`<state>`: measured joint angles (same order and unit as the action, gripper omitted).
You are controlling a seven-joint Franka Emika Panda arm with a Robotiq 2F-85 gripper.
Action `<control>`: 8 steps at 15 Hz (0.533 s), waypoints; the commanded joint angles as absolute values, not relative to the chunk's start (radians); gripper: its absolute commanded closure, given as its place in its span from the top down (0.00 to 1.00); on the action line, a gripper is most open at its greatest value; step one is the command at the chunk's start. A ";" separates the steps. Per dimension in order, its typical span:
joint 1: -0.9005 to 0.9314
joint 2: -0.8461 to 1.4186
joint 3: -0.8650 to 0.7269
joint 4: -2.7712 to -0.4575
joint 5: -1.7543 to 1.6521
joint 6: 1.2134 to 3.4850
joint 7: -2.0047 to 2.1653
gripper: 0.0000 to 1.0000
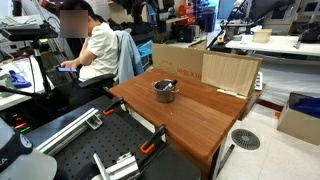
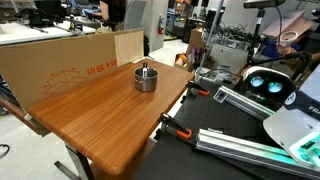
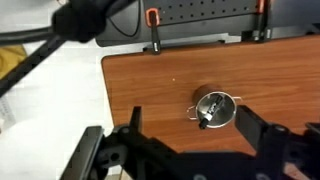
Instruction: Put the marker in the pot on the table
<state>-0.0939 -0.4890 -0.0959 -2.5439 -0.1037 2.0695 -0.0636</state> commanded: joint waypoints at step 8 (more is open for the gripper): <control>-0.090 -0.462 -0.134 -2.636 0.303 2.103 0.058 1.00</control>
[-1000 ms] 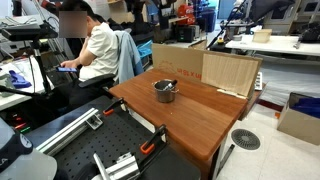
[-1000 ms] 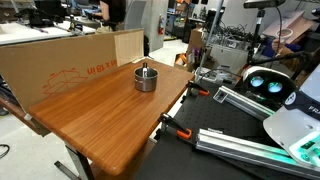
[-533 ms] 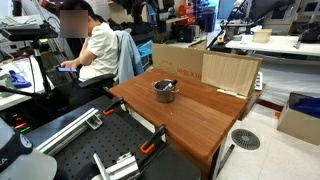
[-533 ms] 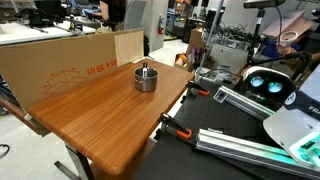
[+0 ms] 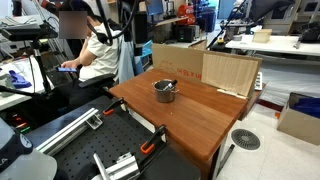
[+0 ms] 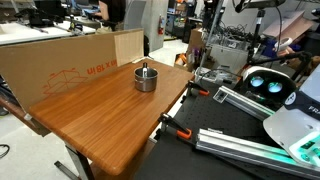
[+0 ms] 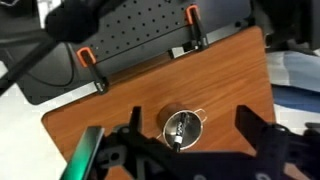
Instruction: Put the marker in the pot on the table
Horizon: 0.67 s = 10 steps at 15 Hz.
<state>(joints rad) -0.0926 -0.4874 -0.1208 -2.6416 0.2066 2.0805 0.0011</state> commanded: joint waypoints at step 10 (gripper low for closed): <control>-0.119 -0.249 -0.017 -2.544 0.377 2.380 0.550 1.00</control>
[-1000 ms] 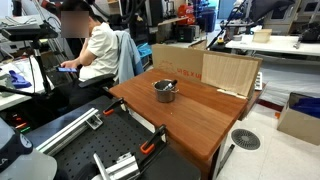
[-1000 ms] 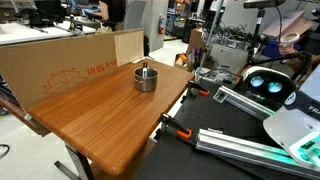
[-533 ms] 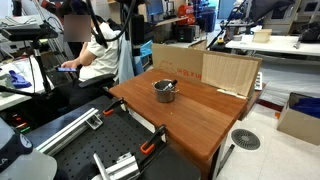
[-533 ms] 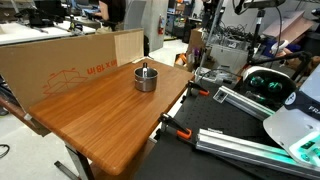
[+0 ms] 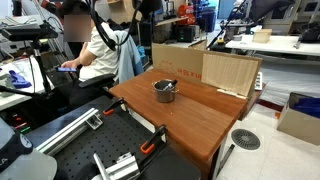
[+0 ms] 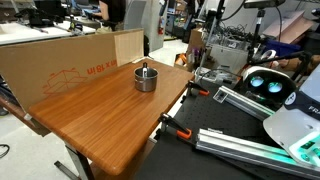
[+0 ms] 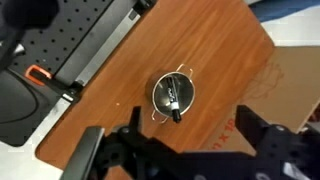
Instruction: Put the marker in the pot on the table
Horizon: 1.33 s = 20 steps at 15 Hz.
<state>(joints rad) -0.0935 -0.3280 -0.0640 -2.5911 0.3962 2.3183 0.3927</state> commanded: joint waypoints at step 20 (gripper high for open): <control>0.034 0.216 -0.038 -2.309 -0.037 2.552 1.154 1.00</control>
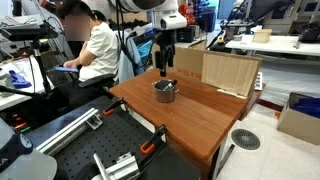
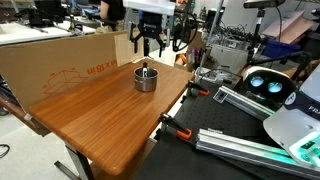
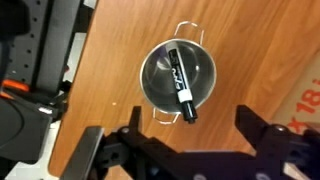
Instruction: Put the marker in the pot on the table
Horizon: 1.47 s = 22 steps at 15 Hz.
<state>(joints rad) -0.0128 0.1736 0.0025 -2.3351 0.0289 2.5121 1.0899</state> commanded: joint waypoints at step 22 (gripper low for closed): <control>0.127 0.350 -0.123 -2.248 -0.056 2.592 1.154 0.00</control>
<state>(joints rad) 0.1052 0.3351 -0.0991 -2.2575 -0.0334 2.5728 1.1474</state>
